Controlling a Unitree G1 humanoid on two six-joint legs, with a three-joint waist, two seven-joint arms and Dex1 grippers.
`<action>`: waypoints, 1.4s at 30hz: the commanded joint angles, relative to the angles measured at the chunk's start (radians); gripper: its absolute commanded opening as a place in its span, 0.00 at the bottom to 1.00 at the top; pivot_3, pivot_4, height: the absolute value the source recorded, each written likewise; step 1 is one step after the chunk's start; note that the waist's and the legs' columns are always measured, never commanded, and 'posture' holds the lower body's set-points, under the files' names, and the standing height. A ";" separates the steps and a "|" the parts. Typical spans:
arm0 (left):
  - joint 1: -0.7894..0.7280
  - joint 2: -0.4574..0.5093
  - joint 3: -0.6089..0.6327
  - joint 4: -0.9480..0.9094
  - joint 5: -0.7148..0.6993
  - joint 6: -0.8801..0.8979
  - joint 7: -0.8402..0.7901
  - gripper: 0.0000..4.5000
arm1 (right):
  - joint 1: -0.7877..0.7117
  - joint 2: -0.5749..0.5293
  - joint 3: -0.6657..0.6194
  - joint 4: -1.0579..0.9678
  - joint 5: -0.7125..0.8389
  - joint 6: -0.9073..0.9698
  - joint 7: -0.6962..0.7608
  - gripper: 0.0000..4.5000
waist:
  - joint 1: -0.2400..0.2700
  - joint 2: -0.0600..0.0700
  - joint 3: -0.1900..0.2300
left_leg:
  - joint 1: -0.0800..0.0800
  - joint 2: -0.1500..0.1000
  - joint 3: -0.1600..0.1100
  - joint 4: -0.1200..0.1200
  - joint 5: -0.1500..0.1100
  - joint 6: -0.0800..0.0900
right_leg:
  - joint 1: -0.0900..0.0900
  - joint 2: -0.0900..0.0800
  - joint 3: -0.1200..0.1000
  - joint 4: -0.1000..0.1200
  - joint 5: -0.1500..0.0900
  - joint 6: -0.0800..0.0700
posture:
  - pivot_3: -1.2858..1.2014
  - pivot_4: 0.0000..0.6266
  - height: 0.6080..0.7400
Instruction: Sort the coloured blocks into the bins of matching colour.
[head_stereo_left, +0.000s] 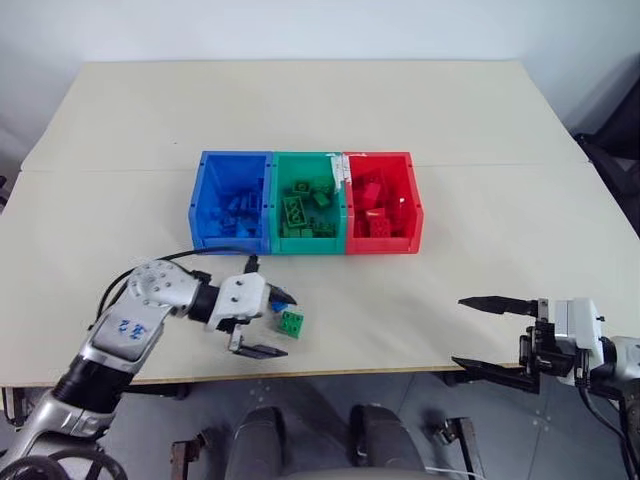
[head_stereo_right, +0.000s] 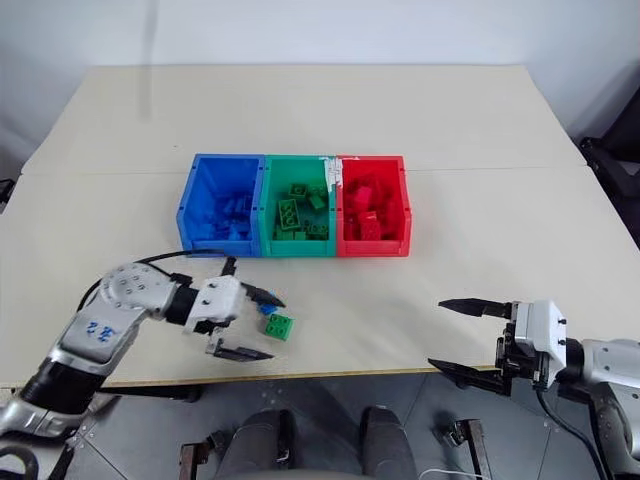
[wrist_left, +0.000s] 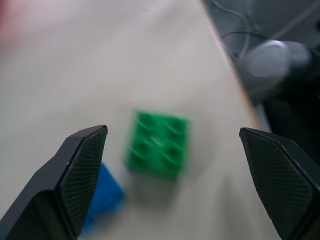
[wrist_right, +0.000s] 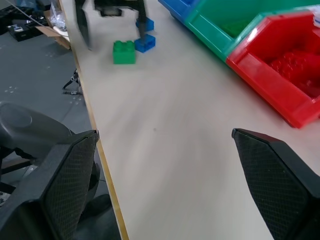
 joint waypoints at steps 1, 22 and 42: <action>-0.031 0.011 -0.033 0.008 0.052 0.030 0.005 1.00 | 0.012 0.001 -0.017 -0.098 0.045 0.025 -0.031 0.99 | -0.004 0.000 0.000 | 0.000 0.000 0.000 0.000 0.000 0.000 | 0.000 0.000 0.000 0.000 0.000 0.000 | 0.52 0.24 1.00; -0.050 -0.029 -0.014 0.013 0.055 -0.006 0.019 0.33 | -0.058 0.025 0.031 -0.124 0.050 0.047 -0.060 1.00 | 0.001 0.000 0.000 | 0.000 0.000 -0.001 0.002 0.000 0.000 | 0.000 0.000 0.000 0.002 0.000 0.000 | 0.52 0.24 1.00; -0.436 -0.295 0.211 0.420 -0.062 0.135 0.372 0.33 | -0.077 0.197 -0.028 -0.218 0.069 0.058 -0.394 1.00 | 0.025 0.000 0.000 | -0.002 -0.001 -0.003 0.005 0.000 0.001 | 0.001 0.000 0.000 0.003 0.002 0.004 | 0.52 0.24 1.00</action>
